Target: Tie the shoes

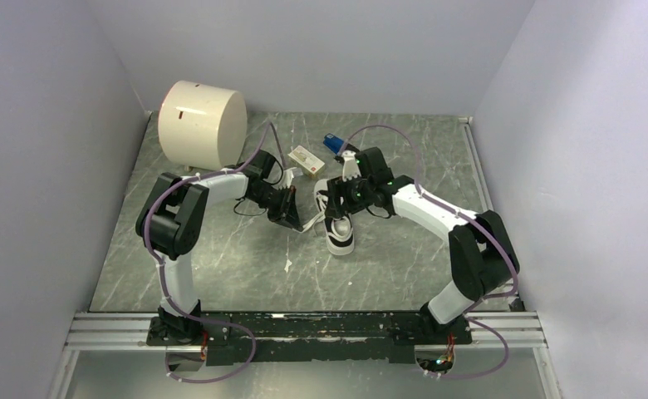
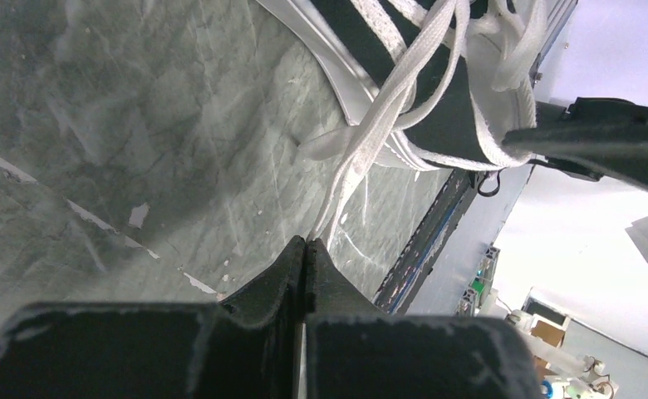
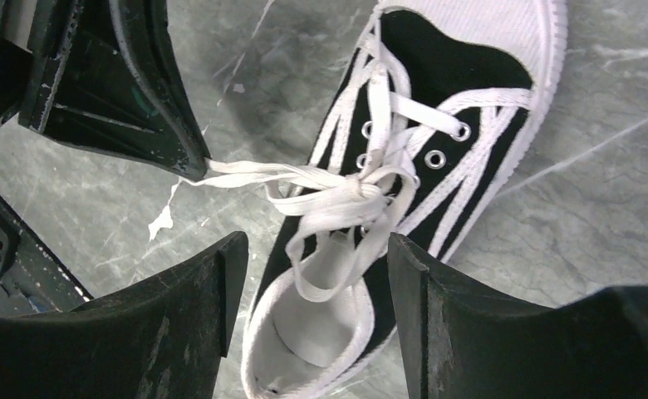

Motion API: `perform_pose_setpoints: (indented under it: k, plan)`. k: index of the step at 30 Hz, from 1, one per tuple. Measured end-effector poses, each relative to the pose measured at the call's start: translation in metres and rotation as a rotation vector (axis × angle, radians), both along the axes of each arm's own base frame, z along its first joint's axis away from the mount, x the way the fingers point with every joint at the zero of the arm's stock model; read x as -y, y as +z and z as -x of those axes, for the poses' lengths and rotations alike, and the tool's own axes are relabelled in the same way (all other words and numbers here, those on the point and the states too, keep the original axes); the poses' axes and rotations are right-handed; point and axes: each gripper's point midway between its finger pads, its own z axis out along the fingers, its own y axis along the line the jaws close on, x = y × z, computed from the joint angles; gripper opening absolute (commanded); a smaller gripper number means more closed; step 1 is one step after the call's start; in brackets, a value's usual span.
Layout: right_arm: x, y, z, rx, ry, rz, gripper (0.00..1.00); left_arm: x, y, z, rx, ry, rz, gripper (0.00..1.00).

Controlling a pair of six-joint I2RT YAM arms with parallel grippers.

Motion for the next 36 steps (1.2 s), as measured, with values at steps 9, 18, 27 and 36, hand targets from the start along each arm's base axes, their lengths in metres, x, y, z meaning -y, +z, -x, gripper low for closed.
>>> perform_pose_setpoints:
  k: [9,18,27,36]
  plan:
    - [-0.011,-0.005,0.000,0.051,0.007,0.106,0.37,0.001,0.000,0.001,-0.001,-0.002,0.000,0.05]
    - [0.000,-0.010,-0.012,0.104,-0.062,0.203,0.44,0.000,0.000,0.002,-0.004,-0.003,-0.002,0.05]
    - [-0.011,-0.006,-0.015,0.128,-0.052,0.219,0.44,0.000,0.000,0.002,-0.004,-0.003,-0.002,0.05]
    - [-0.011,-0.011,-0.016,0.101,-0.105,0.215,0.08,0.000,0.000,0.003,-0.009,-0.003,-0.005,0.05]
